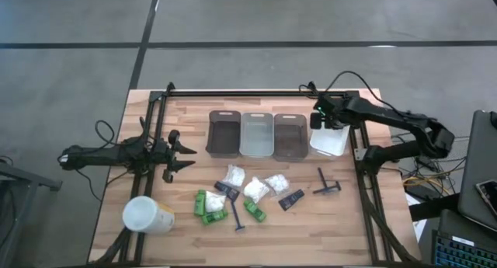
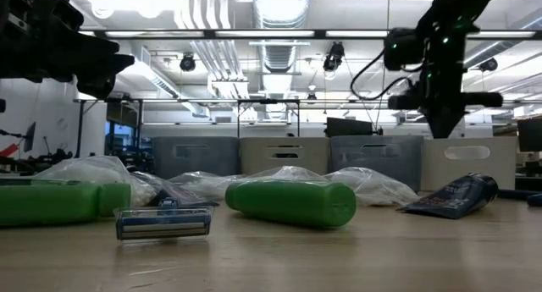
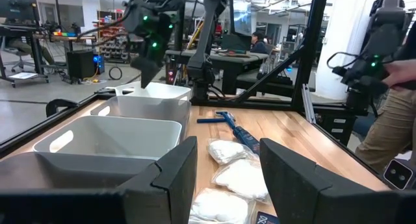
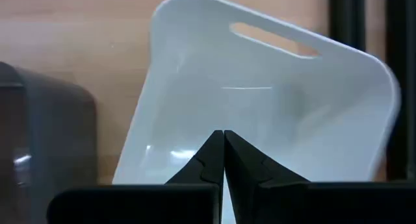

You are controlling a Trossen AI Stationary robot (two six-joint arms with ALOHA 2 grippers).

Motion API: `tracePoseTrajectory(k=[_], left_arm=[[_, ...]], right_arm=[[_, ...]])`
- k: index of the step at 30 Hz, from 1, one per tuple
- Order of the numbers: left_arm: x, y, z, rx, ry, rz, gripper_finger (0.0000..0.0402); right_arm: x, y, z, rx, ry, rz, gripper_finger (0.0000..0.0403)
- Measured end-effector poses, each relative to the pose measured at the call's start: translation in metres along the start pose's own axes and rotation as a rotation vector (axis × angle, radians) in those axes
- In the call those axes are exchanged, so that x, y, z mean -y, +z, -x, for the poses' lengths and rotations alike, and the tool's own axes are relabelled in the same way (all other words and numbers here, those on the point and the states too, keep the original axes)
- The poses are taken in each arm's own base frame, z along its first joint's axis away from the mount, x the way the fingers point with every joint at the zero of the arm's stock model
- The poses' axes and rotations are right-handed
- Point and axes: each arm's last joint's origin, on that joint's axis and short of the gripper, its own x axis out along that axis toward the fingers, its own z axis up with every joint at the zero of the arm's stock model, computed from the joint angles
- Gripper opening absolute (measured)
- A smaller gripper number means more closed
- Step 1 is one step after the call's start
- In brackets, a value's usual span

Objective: Pick & Place Travel size toiletries
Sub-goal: Adjust the white bin on the table

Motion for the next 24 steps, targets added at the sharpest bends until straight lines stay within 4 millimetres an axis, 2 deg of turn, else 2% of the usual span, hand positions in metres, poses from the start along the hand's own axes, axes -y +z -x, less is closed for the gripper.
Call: tracePoseTrajectory(k=[7, 14, 18, 22, 24], left_arm=[[0.000, 0.000, 0.000, 0.000, 0.000, 0.000, 0.0172], [0.000, 0.000, 0.000, 0.000, 0.000, 0.000, 0.0172], [0.000, 0.000, 0.000, 0.000, 0.000, 0.000, 0.0172], [0.000, 0.000, 0.000, 0.000, 0.000, 0.000, 0.0172], [0.000, 0.000, 0.000, 0.000, 0.000, 0.000, 0.0172]], right_arm=[[-0.030, 0.009, -0.028, -0.008, 0.062, 0.069, 0.0008], [-0.038, 0.010, -0.047, -0.009, -0.036, 0.155, 0.0008], [-0.046, 0.011, -0.045, 0.035, 0.033, 0.229, 0.0008], [-0.053, 0.009, -0.033, 0.081, 0.142, 0.313, 0.0008], [-0.051, 0.006, -0.027, 0.076, 0.150, 0.315, 0.0008]])
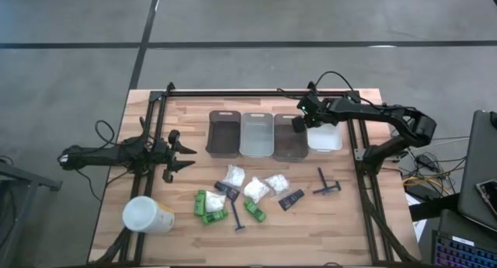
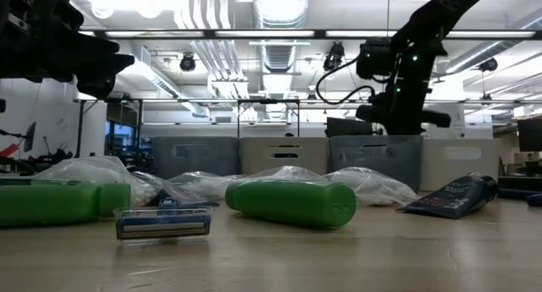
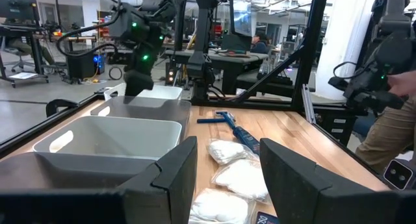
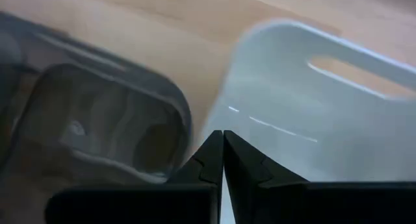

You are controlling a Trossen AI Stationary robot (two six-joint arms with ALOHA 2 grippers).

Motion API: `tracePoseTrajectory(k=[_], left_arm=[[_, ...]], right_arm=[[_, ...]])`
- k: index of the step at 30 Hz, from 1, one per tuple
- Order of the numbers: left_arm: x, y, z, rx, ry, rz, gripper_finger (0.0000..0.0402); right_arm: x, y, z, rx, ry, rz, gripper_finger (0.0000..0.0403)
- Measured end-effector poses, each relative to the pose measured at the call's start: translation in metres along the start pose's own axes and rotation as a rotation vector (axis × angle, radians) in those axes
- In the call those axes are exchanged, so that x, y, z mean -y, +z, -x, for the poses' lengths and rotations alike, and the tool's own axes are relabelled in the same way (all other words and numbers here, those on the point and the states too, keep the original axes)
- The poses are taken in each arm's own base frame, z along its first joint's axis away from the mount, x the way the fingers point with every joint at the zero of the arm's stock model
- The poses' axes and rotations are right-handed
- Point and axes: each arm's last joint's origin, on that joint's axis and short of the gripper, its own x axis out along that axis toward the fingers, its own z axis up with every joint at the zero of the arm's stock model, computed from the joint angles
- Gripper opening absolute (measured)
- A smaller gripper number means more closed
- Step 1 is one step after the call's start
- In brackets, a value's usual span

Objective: Pick & Place Travel size toiletries
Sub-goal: Adjust the white bin on the table, then put the top right blue razor into the white bin

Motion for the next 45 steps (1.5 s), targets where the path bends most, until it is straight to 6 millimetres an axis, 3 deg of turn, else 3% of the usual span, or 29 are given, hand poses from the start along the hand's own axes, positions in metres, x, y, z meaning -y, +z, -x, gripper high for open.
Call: tracePoseTrajectory(k=[6, 12, 16, 21, 26, 34, 39, 45], left_arm=[[0.000, 0.000, 0.000, 0.000, 0.000, 0.000, 0.0172], [0.000, 0.000, 0.000, 0.000, 0.000, 0.000, 0.0172], [0.000, 0.000, 0.000, 0.000, 0.000, 0.000, 0.0172], [0.000, 0.000, 0.000, 0.000, 0.000, 0.000, 0.0172], [0.000, 0.000, 0.000, 0.000, 0.000, 0.000, 0.0172], [0.000, 0.000, 0.000, 0.000, 0.001, 0.000, 0.0172], [0.000, 0.000, 0.000, 0.000, 0.000, 0.000, 0.0172], [0.000, 0.000, 0.000, 0.000, 0.000, 0.000, 0.0172]], right_arm=[[0.011, -0.018, 0.029, -0.056, -0.046, 0.005, 0.0008], [0.019, -0.052, 0.080, -0.067, 0.055, 0.025, 0.0008], [0.011, -0.080, 0.108, -0.153, 0.284, 0.166, 0.0014], [-0.004, -0.122, 0.128, -0.251, 0.431, 0.458, 0.0045], [-0.020, -0.158, 0.130, -0.310, 0.438, 0.688, 0.0107], [-0.039, -0.200, 0.113, -0.367, 0.329, 1.019, 0.0220], [-0.051, -0.213, 0.100, -0.370, 0.287, 1.126, 0.0266], [-0.068, -0.220, 0.091, -0.322, 0.322, 1.212, 0.0289]])
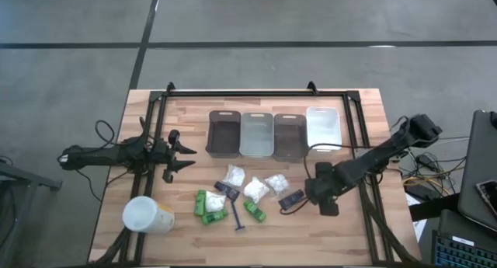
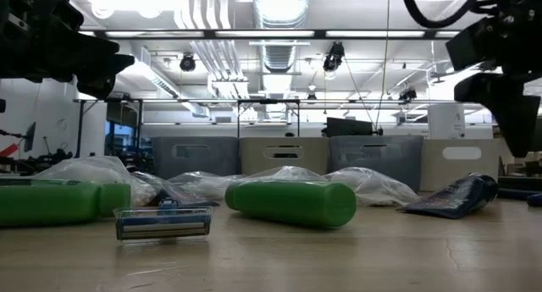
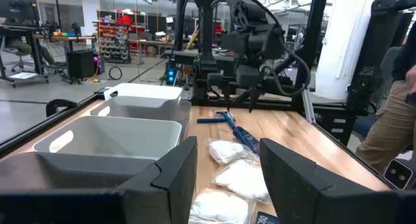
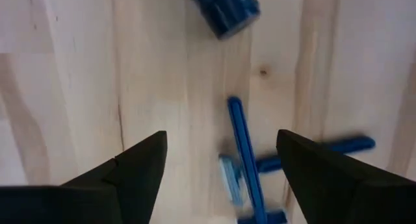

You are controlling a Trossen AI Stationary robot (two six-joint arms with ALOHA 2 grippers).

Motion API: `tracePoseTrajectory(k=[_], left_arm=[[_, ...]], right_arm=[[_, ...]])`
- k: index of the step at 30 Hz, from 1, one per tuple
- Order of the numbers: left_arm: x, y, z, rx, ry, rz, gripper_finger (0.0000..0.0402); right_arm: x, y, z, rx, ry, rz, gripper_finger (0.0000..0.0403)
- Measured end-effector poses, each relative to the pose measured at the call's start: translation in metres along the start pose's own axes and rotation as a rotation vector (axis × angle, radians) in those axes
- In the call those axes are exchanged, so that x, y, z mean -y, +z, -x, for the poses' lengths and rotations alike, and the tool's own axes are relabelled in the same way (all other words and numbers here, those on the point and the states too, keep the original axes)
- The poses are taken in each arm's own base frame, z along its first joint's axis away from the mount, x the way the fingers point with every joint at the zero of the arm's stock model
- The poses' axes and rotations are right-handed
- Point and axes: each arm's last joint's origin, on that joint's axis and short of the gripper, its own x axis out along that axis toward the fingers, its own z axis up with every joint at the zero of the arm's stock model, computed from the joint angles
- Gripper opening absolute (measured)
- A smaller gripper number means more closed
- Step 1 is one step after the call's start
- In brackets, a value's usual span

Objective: Pick & Place Travel size toiletries
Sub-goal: Put the top right blue razor into the white bin

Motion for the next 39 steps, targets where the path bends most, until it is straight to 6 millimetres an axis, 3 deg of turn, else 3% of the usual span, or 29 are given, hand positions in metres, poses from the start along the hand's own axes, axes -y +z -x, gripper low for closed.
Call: tracePoseTrajectory(k=[6, 12, 18, 25, 33, 39], left_arm=[[0.000, 0.000, 0.000, 0.000, 0.000, 0.000, 0.0172], [0.000, 0.000, 0.000, 0.000, 0.000, 0.000, 0.0172], [0.000, 0.000, 0.000, 0.000, 0.000, 0.000, 0.0172], [0.000, 0.000, 0.000, -0.001, 0.000, 0.000, 0.0172], [0.000, 0.000, 0.000, 0.000, 0.001, 0.000, 0.0172], [0.000, 0.000, 0.000, 0.000, 0.000, 0.000, 0.0172]], right_arm=[[-0.002, 0.006, -0.022, -0.049, -0.069, 0.051, 0.0270], [-0.002, 0.009, -0.040, -0.096, -0.147, 0.071, 0.0216], [0.000, 0.003, -0.052, -0.125, -0.105, 0.069, 0.0163], [0.006, -0.002, -0.050, -0.109, -0.070, 0.052, 0.0111], [0.006, -0.004, -0.051, -0.117, -0.064, 0.062, 0.0026], [0.006, -0.004, -0.047, -0.110, -0.066, 0.055, 0.0027]])
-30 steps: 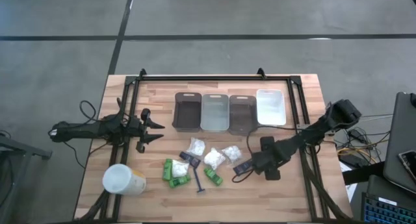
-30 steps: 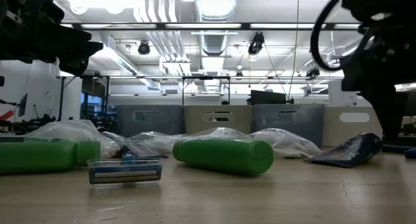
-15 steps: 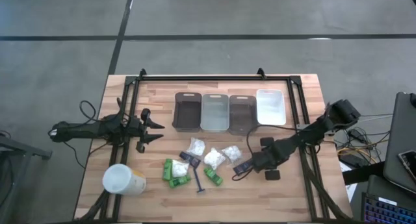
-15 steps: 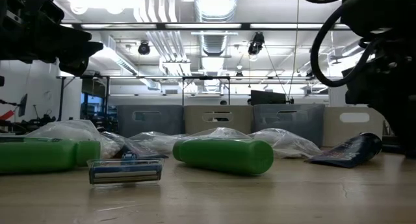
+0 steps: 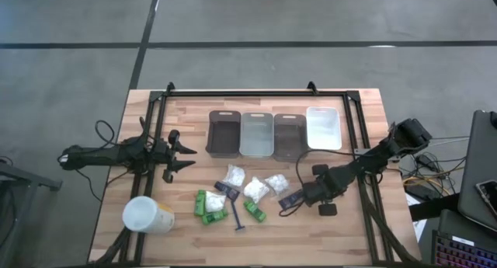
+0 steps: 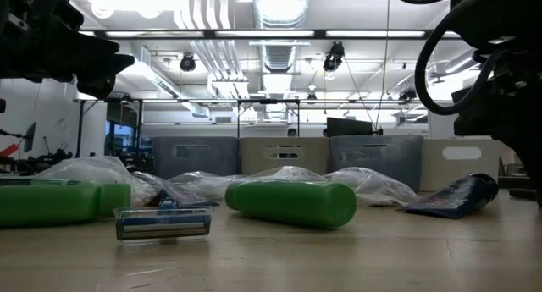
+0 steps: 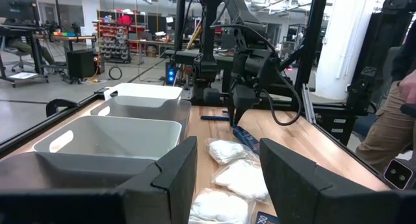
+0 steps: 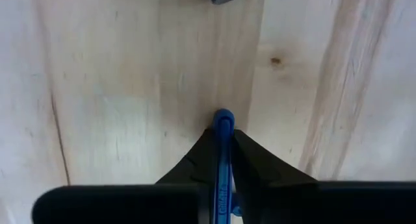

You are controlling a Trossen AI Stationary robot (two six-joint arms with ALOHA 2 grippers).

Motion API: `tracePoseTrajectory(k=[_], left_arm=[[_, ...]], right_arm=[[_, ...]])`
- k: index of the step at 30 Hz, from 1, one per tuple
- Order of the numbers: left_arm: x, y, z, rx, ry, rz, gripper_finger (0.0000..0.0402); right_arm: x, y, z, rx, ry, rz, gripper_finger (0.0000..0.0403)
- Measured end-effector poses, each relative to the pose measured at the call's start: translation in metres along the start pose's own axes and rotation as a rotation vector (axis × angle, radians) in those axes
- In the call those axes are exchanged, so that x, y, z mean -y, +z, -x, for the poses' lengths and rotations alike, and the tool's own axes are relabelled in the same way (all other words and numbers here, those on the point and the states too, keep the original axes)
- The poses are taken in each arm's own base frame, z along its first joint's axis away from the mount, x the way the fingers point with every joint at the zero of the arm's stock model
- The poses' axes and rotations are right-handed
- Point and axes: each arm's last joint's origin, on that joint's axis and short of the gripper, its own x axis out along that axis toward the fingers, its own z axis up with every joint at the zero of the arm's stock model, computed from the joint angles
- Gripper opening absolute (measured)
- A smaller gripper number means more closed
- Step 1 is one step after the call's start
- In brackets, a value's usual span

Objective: Pick & Place Travel size toiletries
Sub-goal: Put the top right blue razor into the white bin

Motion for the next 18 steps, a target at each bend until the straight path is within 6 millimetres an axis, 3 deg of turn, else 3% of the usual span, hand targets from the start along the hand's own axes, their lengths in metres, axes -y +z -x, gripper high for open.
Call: tracePoseTrajectory(k=[3, 9, 14, 18], left_arm=[[0.000, 0.000, 0.000, 0.000, 0.000, 0.000, 0.0172], [0.000, 0.000, 0.000, 0.000, 0.000, 0.000, 0.0172], [0.000, 0.000, 0.000, 0.000, 0.000, 0.000, 0.0172], [0.000, 0.000, 0.000, 0.000, 0.000, 0.000, 0.0172]], right_arm=[[0.002, -0.003, 0.011, -0.001, -0.010, -0.044, 0.0028], [0.005, -0.009, 0.066, 0.133, 0.100, -0.274, 0.0028], [0.019, -0.028, 0.119, 0.333, 0.144, -0.584, 0.0028], [0.040, -0.053, 0.152, 0.514, 0.042, -0.914, 0.0028]])
